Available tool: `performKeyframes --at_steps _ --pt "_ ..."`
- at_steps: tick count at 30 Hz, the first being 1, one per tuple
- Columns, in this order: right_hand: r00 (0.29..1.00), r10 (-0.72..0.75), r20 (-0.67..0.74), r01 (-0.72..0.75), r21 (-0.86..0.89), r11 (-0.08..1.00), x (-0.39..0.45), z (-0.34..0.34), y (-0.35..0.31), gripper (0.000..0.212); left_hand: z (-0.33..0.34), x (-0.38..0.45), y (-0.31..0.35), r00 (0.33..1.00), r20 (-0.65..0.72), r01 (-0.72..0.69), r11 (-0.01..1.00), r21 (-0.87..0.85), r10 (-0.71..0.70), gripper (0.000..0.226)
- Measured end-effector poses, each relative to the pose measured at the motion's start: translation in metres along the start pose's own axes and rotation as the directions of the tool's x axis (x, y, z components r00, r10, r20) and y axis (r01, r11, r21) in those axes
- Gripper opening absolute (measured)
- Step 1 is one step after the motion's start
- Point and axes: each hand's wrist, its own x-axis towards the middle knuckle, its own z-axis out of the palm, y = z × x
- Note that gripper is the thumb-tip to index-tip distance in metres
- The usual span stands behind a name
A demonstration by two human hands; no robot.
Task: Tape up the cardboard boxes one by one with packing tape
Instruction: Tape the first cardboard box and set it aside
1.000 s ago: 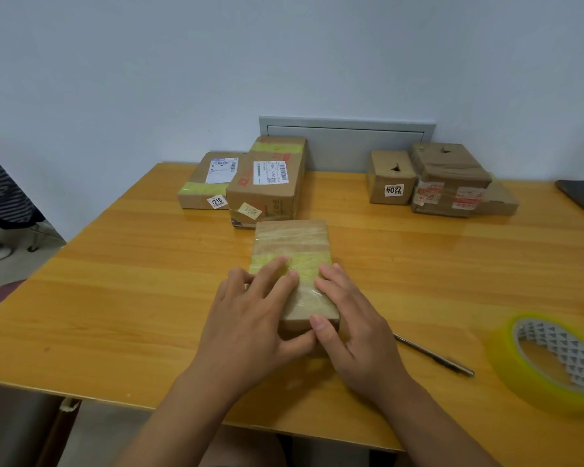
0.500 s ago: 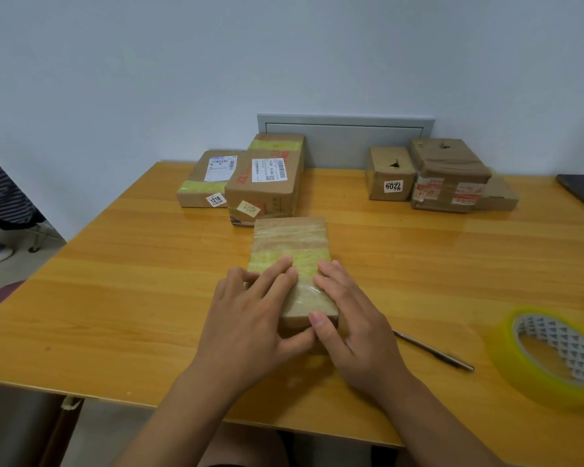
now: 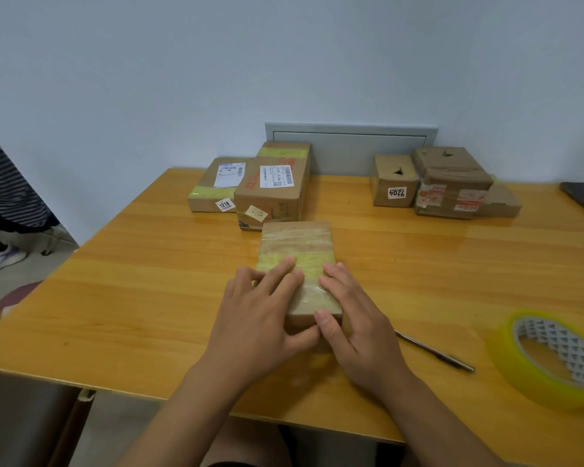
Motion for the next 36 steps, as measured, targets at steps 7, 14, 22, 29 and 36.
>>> performKeyframes --at_steps 7,14,22,29,36 --pt "1.0 -0.001 0.006 0.001 -0.03 1.0 0.0 0.0 -0.001 0.057 -0.002 0.0 0.001 1.0 0.006 -0.001 1.0 0.01 0.001 0.071" --pt "1.0 -0.009 0.009 0.009 -0.029 1.0 -0.001 0.001 0.001 0.057 -0.002 -0.001 0.0 0.999 0.034 -0.018 1.0 0.013 0.018 0.073" --pt "0.98 -0.093 -0.176 0.079 -0.085 0.993 -0.004 -0.002 0.003 0.046 -0.002 -0.002 0.006 0.99 0.053 -0.137 0.986 0.098 0.133 0.078" --pt "0.961 0.04 -0.273 -0.012 0.104 0.994 0.005 -0.036 0.008 0.046 -0.015 0.041 0.026 0.969 -0.008 -0.246 0.966 0.078 0.248 0.065" --pt "0.972 0.119 0.201 -0.026 -0.412 0.911 0.071 -0.089 0.042 0.081 0.005 0.113 0.039 0.973 0.146 -0.179 0.984 0.01 0.176 0.069"
